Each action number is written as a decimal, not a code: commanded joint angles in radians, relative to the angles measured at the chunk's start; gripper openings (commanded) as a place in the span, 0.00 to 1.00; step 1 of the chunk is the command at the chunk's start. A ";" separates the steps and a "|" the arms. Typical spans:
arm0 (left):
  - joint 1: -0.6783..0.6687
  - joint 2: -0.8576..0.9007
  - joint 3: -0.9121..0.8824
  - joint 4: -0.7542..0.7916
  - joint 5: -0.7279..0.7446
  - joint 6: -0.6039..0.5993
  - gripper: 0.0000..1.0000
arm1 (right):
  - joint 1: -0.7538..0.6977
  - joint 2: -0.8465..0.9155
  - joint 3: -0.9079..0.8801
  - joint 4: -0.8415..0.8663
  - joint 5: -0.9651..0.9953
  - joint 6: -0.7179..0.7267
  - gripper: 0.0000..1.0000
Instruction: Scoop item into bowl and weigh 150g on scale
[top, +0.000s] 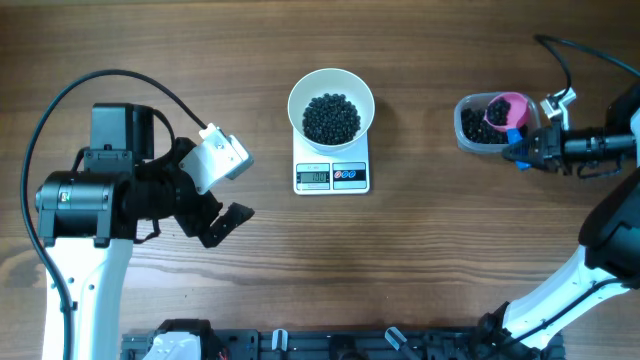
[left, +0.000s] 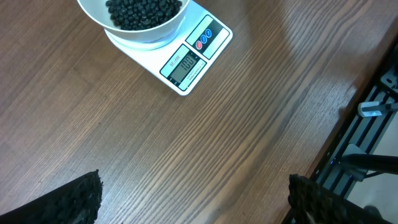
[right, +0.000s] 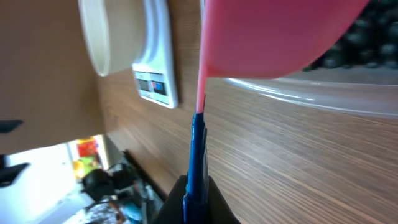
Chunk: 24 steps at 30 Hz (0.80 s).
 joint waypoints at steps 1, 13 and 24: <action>0.008 -0.009 0.018 0.002 0.009 0.016 1.00 | 0.029 0.015 -0.004 -0.029 -0.165 -0.020 0.05; 0.008 -0.009 0.018 0.002 0.009 0.016 1.00 | 0.299 -0.094 0.028 -0.005 -0.297 0.076 0.05; 0.008 -0.009 0.018 0.002 0.009 0.016 1.00 | 0.700 -0.118 0.030 0.223 -0.121 0.325 0.05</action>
